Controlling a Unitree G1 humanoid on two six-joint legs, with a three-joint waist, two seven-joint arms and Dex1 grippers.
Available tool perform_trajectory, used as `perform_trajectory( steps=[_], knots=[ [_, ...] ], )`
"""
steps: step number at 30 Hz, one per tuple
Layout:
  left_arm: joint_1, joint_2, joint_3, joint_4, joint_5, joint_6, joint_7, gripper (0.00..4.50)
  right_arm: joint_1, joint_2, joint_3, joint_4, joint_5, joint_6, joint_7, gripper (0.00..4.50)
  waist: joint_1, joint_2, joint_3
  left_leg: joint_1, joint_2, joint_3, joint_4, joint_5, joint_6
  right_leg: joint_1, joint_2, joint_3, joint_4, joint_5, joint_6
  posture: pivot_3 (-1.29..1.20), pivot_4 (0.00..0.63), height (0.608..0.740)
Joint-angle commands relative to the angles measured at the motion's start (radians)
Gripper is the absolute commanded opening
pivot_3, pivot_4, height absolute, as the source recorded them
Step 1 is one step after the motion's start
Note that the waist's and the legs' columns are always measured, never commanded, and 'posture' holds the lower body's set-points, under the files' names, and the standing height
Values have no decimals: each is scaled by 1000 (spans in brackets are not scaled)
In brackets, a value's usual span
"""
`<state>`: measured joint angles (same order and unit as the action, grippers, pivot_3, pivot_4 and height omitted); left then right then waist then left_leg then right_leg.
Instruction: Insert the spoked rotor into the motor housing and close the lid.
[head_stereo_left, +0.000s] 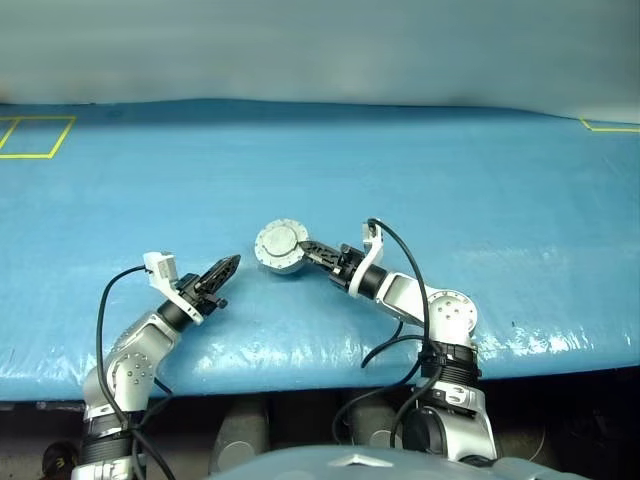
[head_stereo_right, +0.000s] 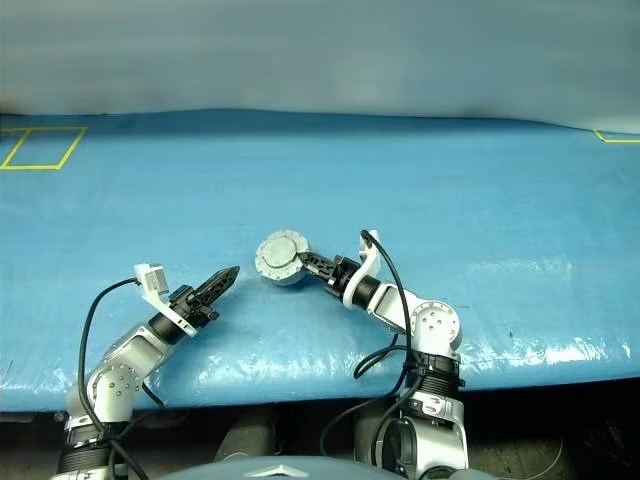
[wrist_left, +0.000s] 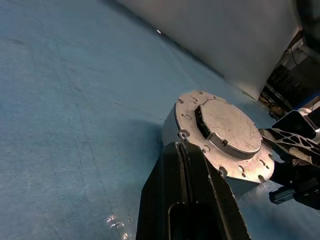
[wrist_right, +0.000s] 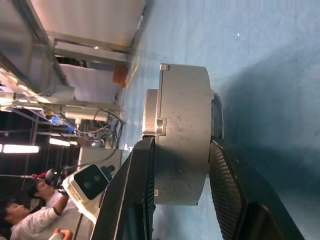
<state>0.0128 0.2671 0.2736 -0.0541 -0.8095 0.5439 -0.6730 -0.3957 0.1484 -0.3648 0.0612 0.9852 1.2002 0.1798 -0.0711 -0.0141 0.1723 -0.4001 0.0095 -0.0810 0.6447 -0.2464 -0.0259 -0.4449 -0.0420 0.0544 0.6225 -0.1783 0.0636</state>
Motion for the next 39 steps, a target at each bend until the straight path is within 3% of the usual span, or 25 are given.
perform_trajectory(
  steps=[1,11,27,39],
  knots=[
    [6,-48,48,-51,-112,36,31,1242,-47,69,-19,-53,131,-16,-1,1199,0,0,0,0,0,0,0,0,0,0,0,0,0,0,0,0,150,740],
    [16,-112,75,-85,-384,205,89,4479,-59,43,19,-70,255,-44,-33,1199,-1,0,1,0,0,0,2,0,0,1,0,0,0,0,0,0,150,740],
    [-83,-180,75,-38,-531,248,136,4479,0,21,156,-154,322,-29,-32,1199,1,0,1,0,0,0,2,0,0,1,1,1,1,0,0,0,150,740],
    [-78,-182,74,-56,-509,227,123,4479,15,-9,202,-154,318,-56,-25,1199,2,-1,0,0,0,0,4,0,0,2,2,2,1,0,0,0,150,740]
  ],
)
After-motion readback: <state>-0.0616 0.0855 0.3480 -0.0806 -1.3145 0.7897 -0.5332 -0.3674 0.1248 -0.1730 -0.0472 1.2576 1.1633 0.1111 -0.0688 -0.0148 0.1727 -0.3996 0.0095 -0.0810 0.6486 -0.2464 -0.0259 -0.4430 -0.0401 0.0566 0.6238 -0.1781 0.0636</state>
